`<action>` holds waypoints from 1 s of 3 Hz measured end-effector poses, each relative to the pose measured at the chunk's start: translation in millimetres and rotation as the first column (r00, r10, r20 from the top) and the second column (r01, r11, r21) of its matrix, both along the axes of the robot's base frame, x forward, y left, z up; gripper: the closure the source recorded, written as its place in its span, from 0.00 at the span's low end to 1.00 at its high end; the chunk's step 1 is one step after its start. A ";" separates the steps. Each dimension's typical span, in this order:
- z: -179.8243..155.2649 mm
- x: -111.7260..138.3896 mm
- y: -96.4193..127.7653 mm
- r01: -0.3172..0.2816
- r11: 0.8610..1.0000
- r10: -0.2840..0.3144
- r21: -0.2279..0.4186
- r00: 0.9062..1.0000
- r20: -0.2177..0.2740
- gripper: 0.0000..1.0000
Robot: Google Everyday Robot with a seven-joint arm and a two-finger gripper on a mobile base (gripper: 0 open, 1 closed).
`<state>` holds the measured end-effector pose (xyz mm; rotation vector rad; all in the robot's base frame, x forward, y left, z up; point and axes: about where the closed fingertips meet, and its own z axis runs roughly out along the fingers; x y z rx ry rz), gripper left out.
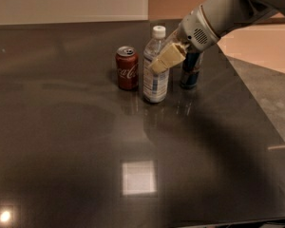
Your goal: Move blue plastic bottle near coke can
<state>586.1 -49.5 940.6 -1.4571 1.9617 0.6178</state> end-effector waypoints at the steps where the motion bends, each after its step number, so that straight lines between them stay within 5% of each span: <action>1: 2.3 7.7 8.2 0.012 1.000 -0.012 0.002 1.000 0.003 1.00; 3: -4.8 7.9 23.8 0.002 1.000 -0.002 -0.024 1.000 0.010 0.58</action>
Offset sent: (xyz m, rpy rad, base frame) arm 0.0138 0.0197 -0.0010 -0.0297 -0.0118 -0.0250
